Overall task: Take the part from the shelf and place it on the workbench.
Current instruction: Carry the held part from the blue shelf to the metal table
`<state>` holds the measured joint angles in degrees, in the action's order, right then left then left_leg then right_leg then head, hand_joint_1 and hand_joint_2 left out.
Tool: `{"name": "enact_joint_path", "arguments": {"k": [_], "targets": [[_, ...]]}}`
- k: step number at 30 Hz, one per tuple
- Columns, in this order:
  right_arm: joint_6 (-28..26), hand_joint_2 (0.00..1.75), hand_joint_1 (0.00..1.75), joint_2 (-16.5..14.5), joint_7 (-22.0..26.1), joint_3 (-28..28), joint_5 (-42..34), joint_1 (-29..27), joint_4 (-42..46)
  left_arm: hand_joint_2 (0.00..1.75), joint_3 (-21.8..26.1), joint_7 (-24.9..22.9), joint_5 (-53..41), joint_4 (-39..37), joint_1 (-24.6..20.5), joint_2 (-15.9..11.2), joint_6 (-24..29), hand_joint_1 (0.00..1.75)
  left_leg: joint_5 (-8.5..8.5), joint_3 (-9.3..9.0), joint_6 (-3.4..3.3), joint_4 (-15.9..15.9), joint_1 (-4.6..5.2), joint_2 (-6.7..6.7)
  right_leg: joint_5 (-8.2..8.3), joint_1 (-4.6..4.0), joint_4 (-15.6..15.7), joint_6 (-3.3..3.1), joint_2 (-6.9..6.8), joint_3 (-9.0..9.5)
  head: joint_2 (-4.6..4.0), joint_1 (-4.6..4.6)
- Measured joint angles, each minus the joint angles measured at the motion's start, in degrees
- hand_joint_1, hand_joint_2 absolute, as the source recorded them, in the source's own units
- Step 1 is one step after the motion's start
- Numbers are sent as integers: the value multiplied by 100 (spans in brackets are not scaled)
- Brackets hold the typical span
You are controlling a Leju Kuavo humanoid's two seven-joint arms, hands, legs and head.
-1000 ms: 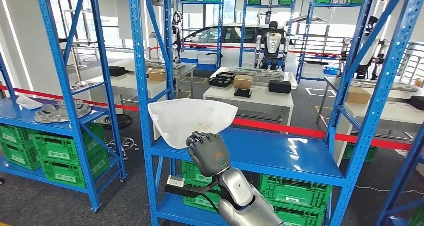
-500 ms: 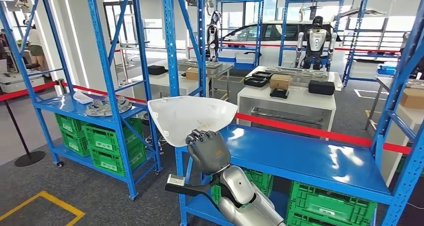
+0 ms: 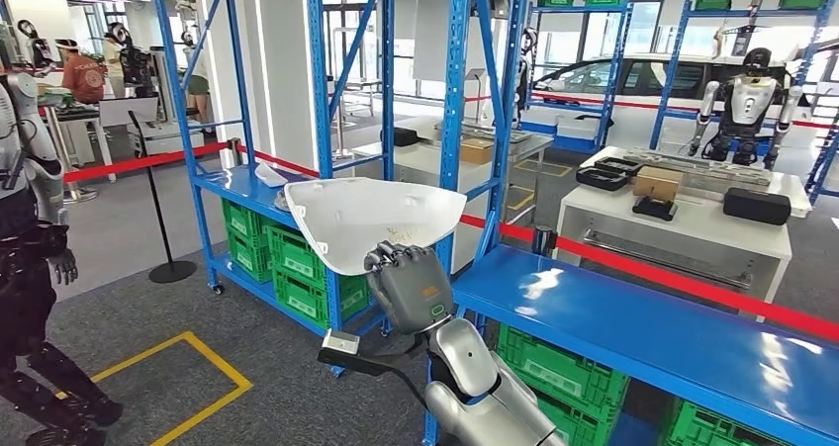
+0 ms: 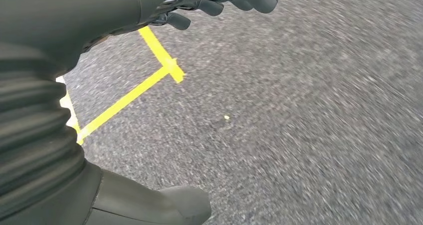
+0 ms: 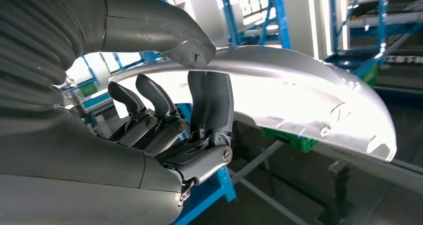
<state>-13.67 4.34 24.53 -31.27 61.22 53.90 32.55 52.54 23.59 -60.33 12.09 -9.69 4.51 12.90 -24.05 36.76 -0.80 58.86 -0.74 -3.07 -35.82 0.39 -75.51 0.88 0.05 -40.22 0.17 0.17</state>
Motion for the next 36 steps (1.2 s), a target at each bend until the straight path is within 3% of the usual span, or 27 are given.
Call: {"name": "enact_joint_path", "arguments": {"k": [2,4,6,7,8,10,12,14,15,16,17,19,20,21,24,26,27,28,30,31,32,33,34,36], "targets": [[-24,175,159,1,-2,1,14,-8,41,175,1,-3,8,1,-8,-5,3,0,9,-2,16,13,-2,-160,413,5,613,-39,86,248,0,4],[-60,175,159,5,-4,1,41,-2,88,175,2,-5,11,1,-31,-1,9,0,26,27,63,30,-5,-301,724,16,1367,-72,358,572,0,2],[-86,175,159,11,-7,1,71,-2,125,175,3,-15,14,1,-45,-2,20,0,63,75,146,16,-27,-436,779,6,1640,-85,484,672,0,1],[-94,175,159,10,-8,2,82,-3,150,175,3,-25,15,1,-41,-6,27,0,90,91,194,-8,-37,-509,795,-4,1658,-99,412,679,0,3],[-103,175,159,1,-8,2,93,-2,180,175,3,-32,16,0,-29,-8,34,0,103,111,227,-16,-43,-500,816,-1,1683,-131,337,698,0,2],[-134,175,159,-24,-2,2,119,0,248,175,3,-39,25,-2,-27,-9,46,0,-24,222,272,179,-15,-208,861,10,1745,-212,185,748,0,-23],[-160,175,159,-36,5,2,145,-10,284,175,3,-37,34,-1,-44,-15,53,0,-370,513,302,820,2,163,869,-2,1767,-262,28,765,0,-45],[-168,175,159,-37,14,2,171,-49,300,175,3,-40,37,-2,-34,-19,56,0,-626,805,337,1484,-9,257,858,-14,1764,-276,-133,767,0,-50],[-170,175,159,-39,20,2,180,-73,312,175,3,-45,39,-3,-22,-20,56,0,-617,828,349,1566,-14,270,852,-15,1763,-275,-212,768,0,-54],[-172,175,159,-44,23,2,186,-92,327,175,3,-52,43,-4,-13,-24,57,0,-505,726,358,1403,-18,295,843,-14,1758,-268,-290,771,0,-58],[-172,175,159,-49,21,2,193,-104,351,175,3,-57,45,-4,-9,-31,58,0,-331,516,360,1035,-20,361,828,-13,1747,-254,-367,777,0,-62],[-170,175,159,-56,14,2,209,-106,406,175,3,-64,50,-4,-12,-43,60,0,-111,99,330,295,13,623,787,-37,1716,-207,-489,779,0,-83],[-171,175,159,-57,9,2,216,-105,429,175,3,-64,50,-4,-14,-46,60,0,-79,-19,309,98,31,733,770,-54,1703,-187,-522,778,0,-95],[-171,175,159,-57,7,2,220,-104,442,175,3,-64,51,-5,-16,-46,61,0,-99,-54,291,44,48,802,760,-70,1696,-173,-537,774,0,-105],[-172,175,159,-56,5,2,221,-104,446,175,3,-64,51,-4,-15,-49,61,0,-80,-59,276,31,41,793,755,-77,1688,-166,-549,772,0,-111],[-166,175,159,-75,-2,2,235,-114,474,175,3,-63,67,-4,1,-60,64,0,-66,-37,220,23,41,692,748,-78,1692,-140,-620,789,0,-103],[-162,175,159,-95,-9,2,257,-124,511,175,3,-62,75,-3,13,-71,66,0,-49,-30,160,9,32,579,648,-58,1560,-98,-516,743,0,-90],[-157,175,159,-114,-20,2,278,-142,548,175,4,-62,84,-2,22,-81,67,0,-35,-22,100,2,24,456,493,-38,1312,-55,-388,642,0,-71],[-151,175,159,-133,-34,2,310,-200,594,175,5,-62,87,-1,33,-95,68,0,-7,-21,20,-22,-1,235,79,2,482,12,-57,259,0,-38],[-148,175,159,-131,-36,2,314,-238,595,175,5,-62,87,-1,39,-96,68,0,-5,-16,15,-17,-1,155,-20,3,153,13,-25,89,0,-28],[-145,175,159,-131,-33,2,320,-271,597,175,6,-62,88,-1,48,-97,68,0,-2,-10,17,-10,0,70,-17,3,2,8,-13,-5,0,-23],[-137,175,159,-132,-26,2,332,-293,605,175,7,-62,88,-2,55,-97,68,0,2,-5,23,-1,1,-17,99,4,87,-5,1,15,0,-19],[-122,175,159,-133,-18,2,344,-300,618,175,7,-60,88,-2,59,-97,68,0,8,-3,32,7,-1,-100,300,8,396,-23,35,151,0,-15],[-65,175,159,-139,4,1,384,-296,652,175,7,-50,88,-3,58,-92,68,0,26,14,74,26,-4,-252,653,23,1211,-52,267,523,0,-16]]}}
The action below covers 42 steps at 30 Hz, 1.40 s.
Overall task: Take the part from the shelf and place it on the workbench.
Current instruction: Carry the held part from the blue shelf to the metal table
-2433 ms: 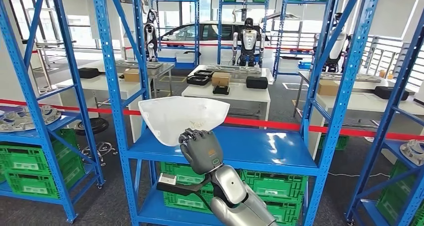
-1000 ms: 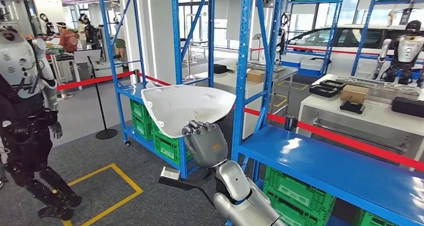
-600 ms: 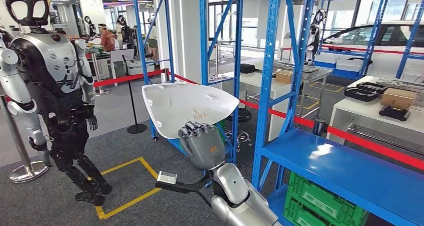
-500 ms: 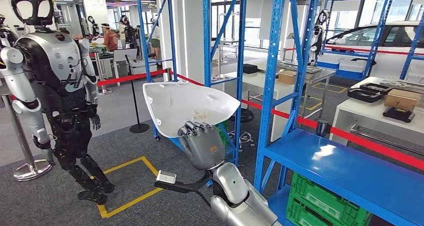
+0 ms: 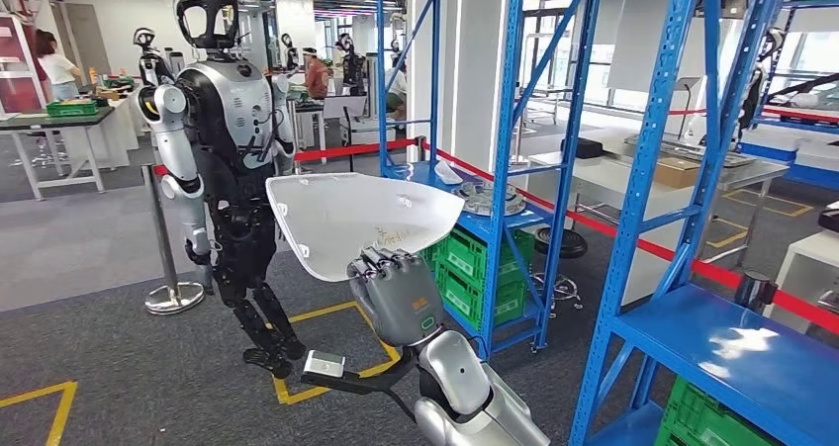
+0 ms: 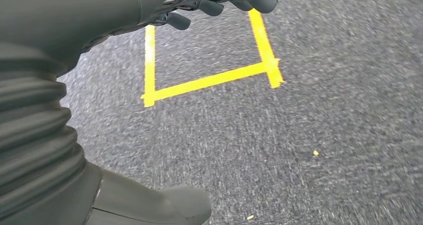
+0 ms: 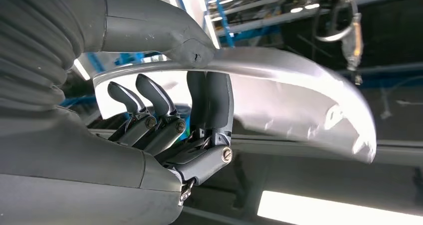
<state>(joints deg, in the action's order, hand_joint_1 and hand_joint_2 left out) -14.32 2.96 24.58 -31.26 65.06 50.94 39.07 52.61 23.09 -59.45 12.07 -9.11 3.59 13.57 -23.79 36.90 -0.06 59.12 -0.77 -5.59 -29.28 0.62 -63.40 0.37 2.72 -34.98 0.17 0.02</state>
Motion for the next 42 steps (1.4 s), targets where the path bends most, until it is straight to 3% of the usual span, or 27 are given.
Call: {"name": "enact_joint_path", "arguments": {"k": [2,4,5,7,9,11,12,13,16,17,19,20,22,24,26,27,28,29,31,32,33,35,37,39,40,41,42], "targets": [[68,175,159,-19,13,-1,46,0,19,175,0,11,-1,1,2,3,0,0,36,43,80,-8,-13,-130,104,-13,393,-18,155,167,0,0],[106,175,159,-60,14,-2,80,0,29,175,0,16,-2,-1,26,1,0,0,88,90,171,-52,-33,-247,129,-37,428,-68,59,174,0,4],[111,175,159,-91,12,-2,87,2,36,175,0,17,-2,-2,45,0,0,0,87,116,197,-42,-30,-199,156,-35,454,-112,-6,187,0,2],[113,175,159,-145,13,-2,93,5,59,175,0,19,-3,-3,60,-6,0,0,-98,271,229,258,-6,111,208,-22,509,-199,-154,213,0,-22],[111,175,159,-165,15,-2,95,-4,71,175,0,20,-4,-4,54,-8,0,0,-481,577,253,988,8,433,220,-45,520,-239,-312,211,0,-44],[115,175,159,-173,22,-2,103,-26,71,175,0,20,-4,-7,65,-7,0,0,-683,800,279,1543,0,509,215,-60,519,-245,-476,206,0,-53],[120,175,159,-182,26,-2,108,-33,71,175,0,20,-4,-7,73,-7,0,0,-631,756,285,1510,-2,528,211,-62,517,-244,-556,205,0,-58],[124,175,159,-193,27,-2,113,-37,72,175,0,20,-5,-7,78,-10,0,0,-494,594,287,1248,-3,567,206,-64,514,-239,-634,206,0,-65],[131,175,159,-221,22,-2,122,-32,90,175,0,21,-9,-3,72,-14,-1,0,-142,-52,220,148,31,906,165,-94,483,-181,-834,215,0,-82],[136,175,159,-232,21,-2,127,-31,97,175,0,21,-11,-3,69,-13,-2,0,-119,-129,176,2,49,968,157,-107,476,-153,-890,220,0,-79],[148,175,159,-258,21,-2,138,-29,112,175,0,18,-15,-2,72,-15,-2,0,-100,-109,96,-26,63,881,150,-118,482,-97,-1009,238,0,-61],[154,175,159,-275,21,-2,142,-25,125,175,0,16,-16,-2,76,-16,-2,0,-80,-107,61,-45,53,809,131,-107,468,-63,-1012,243,0,-53],[162,175,159,-291,21,-2,145,-10,150,175,0,13,-17,-1,65,-17,-2,0,-39,-112,-7,-86,16,682,-49,-77,217,-3,-761,146,0,-38],[183,175,159,-289,21,-2,152,-14,157,175,0,12,-17,0,41,-16,-2,0,-11,-91,-52,-97,-1,545,-416,-50,-502,36,-406,-186,0,-17],[203,175,159,-284,21,-2,158,-45,156,175,0,7,-17,0,38,-16,-2,0,12,-52,-60,-90,-1,379,-644,-43,-1169,47,-292,-525,0,1],[205,175,159,-282,21,-3,160,-57,156,175,0,4,-17,-1,45,-16,-2,0,26,-33,-54,-84,0,292,-602,-43,-1217,39,-279,-564,0,5],[206,175,159,-283,21,-3,160,-62,156,175,0,3,-17,-1,50,-16,-2,0,42,-20,-42,-79,0,206,-458,-41,-1027,23,-261,-479,0,10],[206,175,159,-284,21,-4,160,-62,156,175,0,3,-17,-1,53,-15,-2,0,57,-10,-26,-76,-1,121,-254,-38,-640,0,-200,-285,0,14],[203,175,159,-285,24,-4,160,-55,156,175,0,4,-17,-1,52,-7,-2,0,89,20,25,-62,0,-31,30,-33,158,-41,43,106,0,17],[200,175,159,-292,29,-4,160,-53,157,175,0,5,-16,-1,53,-6,-2,0,106,41,59,-61,-3,-94,88,-38,387,-54,123,213,0,13],[198,175,159,-300,33,-4,160,-52,156,175,0,8,-15,-1,58,-5,-2,0,128,63,98,-70,-11,-152,88,-54,467,-66,147,240,0,12],[194,175,159,-332,41,-4,160,-45,157,175,1,13,-9,-2,89,-13,-2,0,172,110,178,-99,-32,-250,134,-61,497,-117,6,251,0,15],[183,175,159,-367,45,-4,160,-33,157,175,2,18,-4,-4,116,-16,-2,0,49,227,228,83,-11,-51,198,-39,560,-197,-135,273,0,-8],[169,175,159,-385,49,-4,160,-31,151,175,3,22,-3,-4,108,-24,-2,0,-322,502,255,714,16,330,225,-42,590,-240,-283,270,0,-39],[163,175,159,-384,55,-4,161,-36,145,175,4,22,-2,-4,104,-27,-3,0,-515,669,271,1114,14,441,225,-50,588,-245,-364,264,0,-43],[159,175,159,-383,64,-4,163,-47,137,175,4,22,-1,-5,107,-28,-3,0,-631,788,283,1416,7,494,222,-54,585,-247,-446,259,0,-47],[153,175,159,-383,73,-4,166,-56,128,175,4,22,0,-7,113,-26,-4,0,-645,809,293,1525,0,521,218,-55,583,-246,-528,256,0,-51]]}}
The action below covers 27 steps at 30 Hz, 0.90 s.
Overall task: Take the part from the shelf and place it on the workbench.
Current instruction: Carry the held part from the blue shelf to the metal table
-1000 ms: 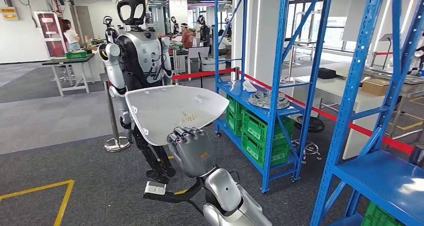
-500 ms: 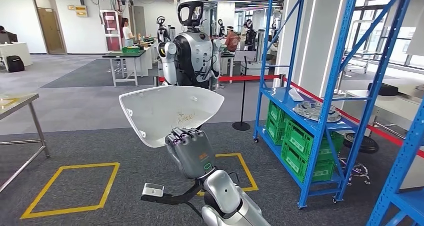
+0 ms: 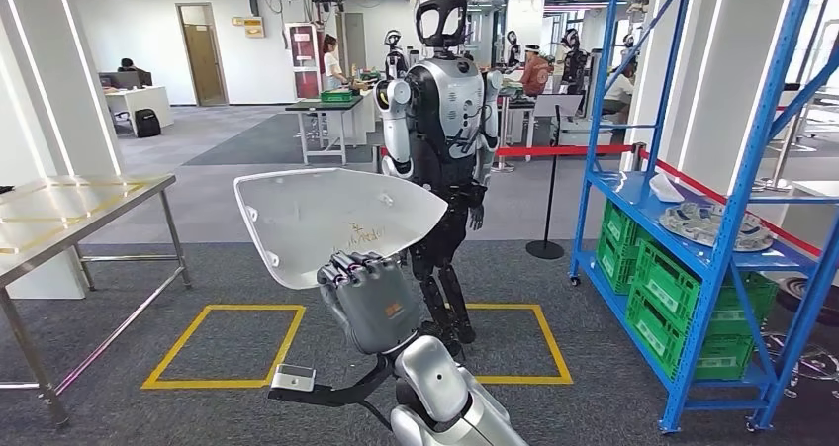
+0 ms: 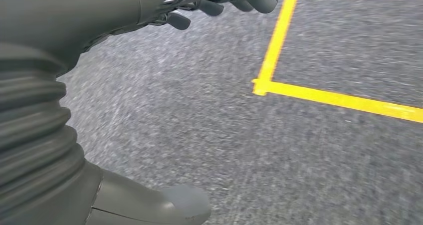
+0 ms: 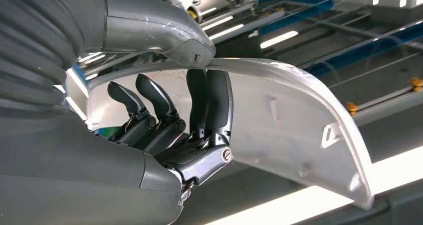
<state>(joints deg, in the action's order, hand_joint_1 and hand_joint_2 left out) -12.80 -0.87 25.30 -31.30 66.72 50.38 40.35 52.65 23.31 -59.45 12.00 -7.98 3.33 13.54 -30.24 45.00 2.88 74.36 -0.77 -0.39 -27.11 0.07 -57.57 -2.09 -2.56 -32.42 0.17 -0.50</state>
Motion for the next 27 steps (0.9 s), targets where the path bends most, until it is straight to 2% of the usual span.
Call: {"name": "enact_joint_path", "arguments": {"k": [1,2,4,5,6,8,9,10,12,13,14,15,16,17,18,19,20,21,22,23,24,25,27], "targets": [[-7,175,159,0,7,0,2,-7,-7,175,0,0,1,0,5,1,-1,0,88,-98,9,-128,-6,25,-6,1,-3,8,-81,0,0,-4],[-14,175,159,0,9,0,3,-9,-11,175,0,2,2,1,6,-3,-1,0,247,-307,12,-472,-9,85,-16,3,-10,22,-158,4,0,-7],[-25,175,159,1,8,0,3,-5,-14,175,0,6,4,4,0,-8,-1,0,492,-757,-24,-1265,4,357,-54,-17,-39,72,-292,15,0,-13],[-31,175,159,2,8,-1,3,-3,-15,175,0,9,4,4,-2,-9,-2,0,544,-884,-67,-1491,18,448,-72,-34,-53,102,-348,21,0,-8],[-34,175,159,-1,7,-1,3,-2,-16,175,0,10,4,4,-3,-6,-3,0,547,-926,-115,-1574,32,488,-87,-55,-62,131,-404,29,0,-1],[-37,175,159,-9,8,-2,4,1,-18,175,0,13,5,4,3,-2,-8,0,560,-914,-201,-1561,33,344,-117,-64,-64,188,-512,51,0,21],[-34,175,159,-13,8,-2,5,4,-18,175,1,15,7,4,5,1,-10,0,567,-913,-232,-1568,19,276,-156,-49,-95,223,-460,50,0,26],[-29,175,159,-15,9,-2,7,12,-19,175,2,17,9,4,2,3,-13,0,577,-915,-266,-1578,3,203,-249,-27,-224,257,-315,2,0,34],[-17,175,159,-8,9,-2,9,20,-27,175,5,23,13,5,-12,8,-15,0,591,-913,-317,-1589,-21,63,-575,13,-840,313,76,-280,0,51],[-7,175,159,-3,9,-2,9,19,-38,175,5,26,13,5,-16,9,-18,0,592,-907,-333,-1586,-23,-13,-759,19,-1265,327,190,-490,0,59],[3,175,159,3,9,-2,10,14,-51,175,7,29,13,5,-13,10,-22,0,592,-901,-340,-1582,-22,-93,-872,21,-1612,334,229,-674,0,63],[17,175,159,6,9,-2,10,10,-65,175,9,30,13,5,-5,11,-29,0,593,-896,-340,-1574,-21,-179,-882,21,-1794,332,243,-785,0,67],[28,175,159,7,9,-2,10,8,-75,175,12,29,13,4,2,12,-39,0,595,-892,-338,-1564,-20,-268,-772,22,-1737,320,256,-783,0,71],[37,175,159,8,8,-2,10,13,-81,175,15,29,13,4,6,13,-48,0,598,-890,-332,-1554,-20,-356,-573,23,-1460,300,285,-670,0,74],[44,175,159,8,8,-2,11,27,-84,175,17,28,13,4,6,14,-56,0,603,-888,-323,-1546,-21,-442,-345,24,-1043,273,363,-483,0,76],[46,175,159,8,8,-2,12,45,-86,175,17,27,13,4,5,23,-61,0,610,-875,-301,-1536,-15,-518,-185,30,-633,246,494,-300,0,73],[46,175,159,8,8,-2,14,64,-90,175,17,24,13,4,3,28,-65,0,623,-856,-269,-1534,-19,-587,-89,31,-335,230,593,-168,0,74],[41,175,159,6,8,-3,19,79,-96,175,17,21,13,4,5,32,-68,0,640,-833,-229,-1540,-29,-653,-60,23,-173,215,662,-102,0,72],[36,175,159,2,9,-3,23,87,-102,175,17,17,13,3,10,36,-69,0,662,-811,-181,-1555,-42,-716,-72,11,-130,202,666,-92,0,70],[31,175,159,-4,10,-4,27,93,-107,175,18,15,13,3,20,33,-70,0,688,-794,-133,-1580,-56,-785,-53,8,-112,179,593,-84,0,74],[25,175,159,-16,13,-4,29,99,-110,175,19,15,13,2,36,32,-72,0,691,-772,-98,-1579,-57,-779,-30,11,-81,143,521,-66,0,77],[19,175,159,-30,18,-4,29,109,-111,175,20,15,13,1,48,31,-72,0,640,-723,-75,-1507,-44,-670,-3,23,-43,100,449,-44,0,64],[11,175,159,-50,28,-4,28,129,-121,175,21,16,13,1,46,22,-74,0,356,-484,-49,-1011,-19,-291,32,29,11,37,294,-15,0,38]]}}
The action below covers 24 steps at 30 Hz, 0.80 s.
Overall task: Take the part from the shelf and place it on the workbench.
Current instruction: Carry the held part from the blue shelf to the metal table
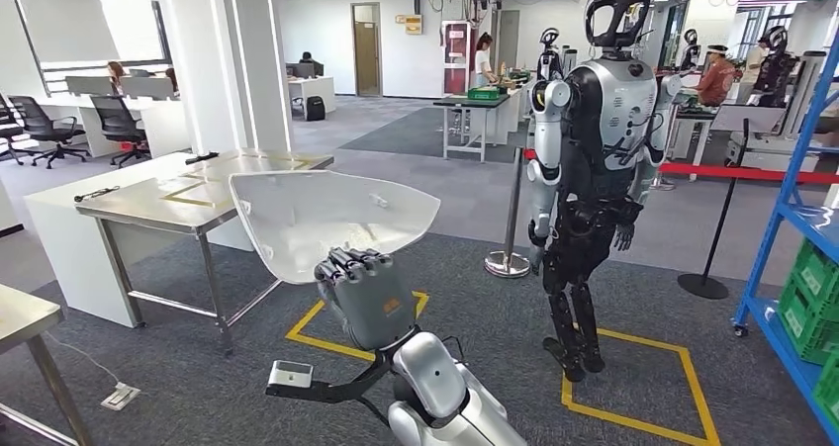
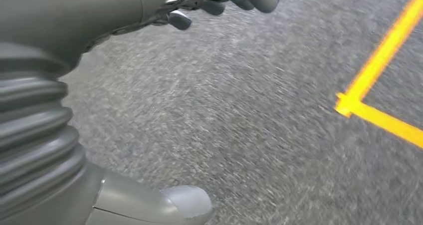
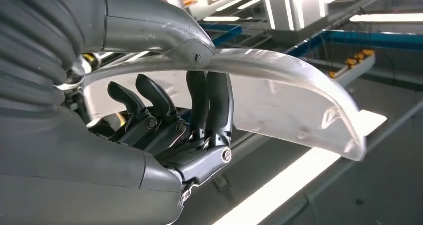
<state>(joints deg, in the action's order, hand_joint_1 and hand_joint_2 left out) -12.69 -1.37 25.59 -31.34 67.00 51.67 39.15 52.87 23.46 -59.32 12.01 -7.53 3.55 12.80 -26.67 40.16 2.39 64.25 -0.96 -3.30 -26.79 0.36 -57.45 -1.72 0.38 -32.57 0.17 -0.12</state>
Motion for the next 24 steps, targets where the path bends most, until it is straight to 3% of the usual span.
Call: {"name": "enact_joint_path", "arguments": {"k": [2,3,4,6,8,10,12,14,16,18,19,20,21,23,24], "targets": [[1,175,159,1,8,0,-1,3,-24,175,1,1,0,1,-17,-4,-1,0,-330,335,31,743,1,238,-7,-13,-2,-26,-153,-1,0,-17],[4,175,159,2,11,-1,-1,-2,-36,175,1,1,0,0,-17,-4,-1,0,-388,430,44,968,-3,276,-15,-16,-7,-30,-232,-2,0,-22],[8,175,159,2,14,-1,0,-4,-45,175,1,1,0,0,-14,-4,-1,0,-340,416,54,974,-7,299,-24,-15,-13,-27,-309,-2,0,-26],[18,175,159,2,14,-2,0,5,-50,175,1,1,-1,2,-15,-10,-1,0,-18,55,57,347,-10,425,-52,-13,-34,0,-458,8,0,-33],[28,175,159,4,10,-2,-3,31,-52,175,1,0,-5,4,-30,-14,-5,0,197,-344,-5,-352,26,627,-95,-41,-70,53,-586,11,0,-32],[37,175,159,2,11,-4,-6,50,-57,175,1,-7,-12,4,-38,-11,-10,0,211,-432,-100,-541,61,648,-119,-74,-86,110,-693,20,0,-17],[40,175,159,-12,15,-8,-10,62,-59,175,1,-19,-18,3,-27,-6,-12,0,238,-410,-179,-555,44,506,-144,-68,-93,171,-751,39,0,-1],[38,175,159,-21,17,-13,-14,73,-61,175,1,-30,-22,3,-27,1,-12,0,265,-412,-246,-580,9,385,-311,-39,-321,241,-510,-45,0,9],[40,175,159,-16,19,-25,-13,63,-75,175,1,-34,-27,3,-43,6,-13,0,284,-401,-288,-589,-13,263,-660,-13,-1016,288,-169,-370,0,25],[45,175,159,-7,21,-38,-9,25,-98,175,1,-35,-31,3,-44,9,-16,0,295,-378,-302,-582,-15,113,-892,-5,-1711,301,-67,-729,0,37],[46,175,159,-4,21,-43,-8,11,-108,175,1,-36,-33,3,-36,10,-20,0,300,-369,-298,-574,-14,30,-856,-4,-1791,293,-57,-789,0,40],[46,175,159,-4,22,-46,-8,7,-114,175,1,-38,-34,3,-30,10,-23,0,307,-361,-289,-564,-14,-53,-710,-4,-1622,276,-39,-723,0,43],[46,175,159,-4,22,-50,-10,14,-119,175,1,-40,-38,3,-28,10,-26,0,315,-356,-277,-554,-15,-135,-496,-3,-1252,252,21,-552,0,45],[42,175,159,-3,25,-55,-19,36,-123,175,1,-45,-51,3,-31,23,-27,0,338,-334,-232,-539,-13,-287,-193,0,-456,202,263,-179,0,43],[38,175,159,-2,27,-57,-25,44,-125,175,1,-47,-59,3,-32,28,-27,0,356,-315,-198,-542,-16,-352,-128,-5,-222,186,343,-75,0,38]]}}
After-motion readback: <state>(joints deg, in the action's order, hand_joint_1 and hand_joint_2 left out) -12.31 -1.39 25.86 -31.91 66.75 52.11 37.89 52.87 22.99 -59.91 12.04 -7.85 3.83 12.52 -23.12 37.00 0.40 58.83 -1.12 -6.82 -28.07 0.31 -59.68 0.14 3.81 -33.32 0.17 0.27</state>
